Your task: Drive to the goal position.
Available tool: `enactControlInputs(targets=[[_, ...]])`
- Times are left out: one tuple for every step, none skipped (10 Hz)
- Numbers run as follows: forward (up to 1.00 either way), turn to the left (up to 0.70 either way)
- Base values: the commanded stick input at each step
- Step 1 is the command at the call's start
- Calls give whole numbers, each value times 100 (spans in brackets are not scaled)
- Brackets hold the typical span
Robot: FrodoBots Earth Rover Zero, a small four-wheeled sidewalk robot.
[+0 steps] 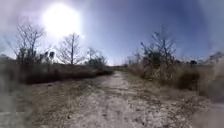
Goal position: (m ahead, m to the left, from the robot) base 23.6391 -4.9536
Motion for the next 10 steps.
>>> enactControlInputs(targets=[[70,-4],[70,-6],[70,-8],[70,-8],[70,-5],[70,-2],[70,-2],[70,-1],[70,0],[70,0]])
